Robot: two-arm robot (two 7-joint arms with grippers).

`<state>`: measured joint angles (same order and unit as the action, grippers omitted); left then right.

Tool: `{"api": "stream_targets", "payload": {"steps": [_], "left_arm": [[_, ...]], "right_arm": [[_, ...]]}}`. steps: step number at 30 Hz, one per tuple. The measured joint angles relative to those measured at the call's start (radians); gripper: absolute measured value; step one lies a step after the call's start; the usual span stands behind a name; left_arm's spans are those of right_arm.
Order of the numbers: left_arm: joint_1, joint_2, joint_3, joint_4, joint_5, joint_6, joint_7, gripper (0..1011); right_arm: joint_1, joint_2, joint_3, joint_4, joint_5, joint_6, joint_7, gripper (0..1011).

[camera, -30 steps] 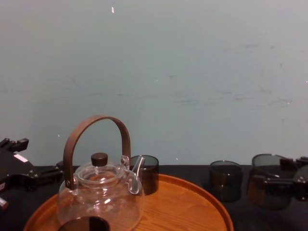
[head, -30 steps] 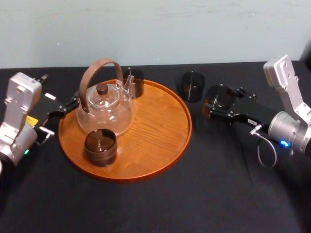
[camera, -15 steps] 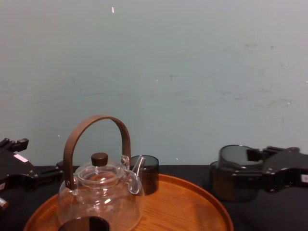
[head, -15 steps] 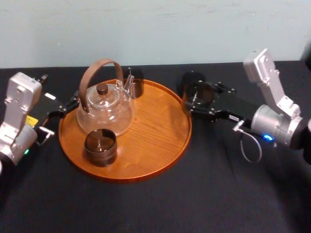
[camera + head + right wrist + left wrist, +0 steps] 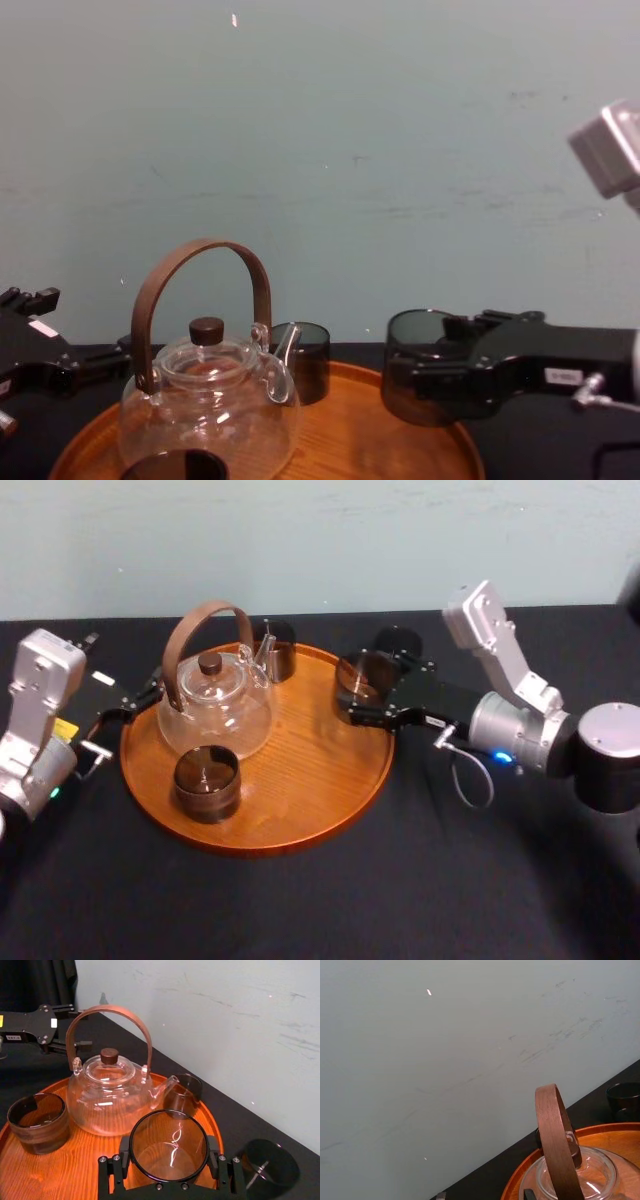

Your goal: Pick up the glass from the table and place it on the tray.

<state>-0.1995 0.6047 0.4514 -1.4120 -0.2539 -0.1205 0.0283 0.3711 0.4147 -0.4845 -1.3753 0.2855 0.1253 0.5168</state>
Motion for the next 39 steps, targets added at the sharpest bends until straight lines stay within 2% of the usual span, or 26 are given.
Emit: {"api": "stream_targets", "payload": {"steps": [6, 10, 20, 39], "left_arm": [[0.000, 0.000, 0.000, 0.000, 0.000, 0.000, 0.000, 1001], [0.000, 0.000, 0.000, 0.000, 0.000, 0.000, 0.000, 1001], [0.000, 0.000, 0.000, 0.000, 0.000, 0.000, 0.000, 1001], [0.000, 0.000, 0.000, 0.000, 0.000, 0.000, 0.000, 1001]], "right_arm": [[0.022, -0.034, -0.016, 0.044, -0.015, -0.026, -0.011, 905], [0.036, -0.064, -0.026, 0.083, -0.029, -0.061, -0.022, 904], [0.056, -0.118, -0.029, 0.159, -0.046, -0.123, -0.032, 904], [0.107, -0.174, -0.035, 0.304, -0.074, -0.156, -0.014, 905]]}}
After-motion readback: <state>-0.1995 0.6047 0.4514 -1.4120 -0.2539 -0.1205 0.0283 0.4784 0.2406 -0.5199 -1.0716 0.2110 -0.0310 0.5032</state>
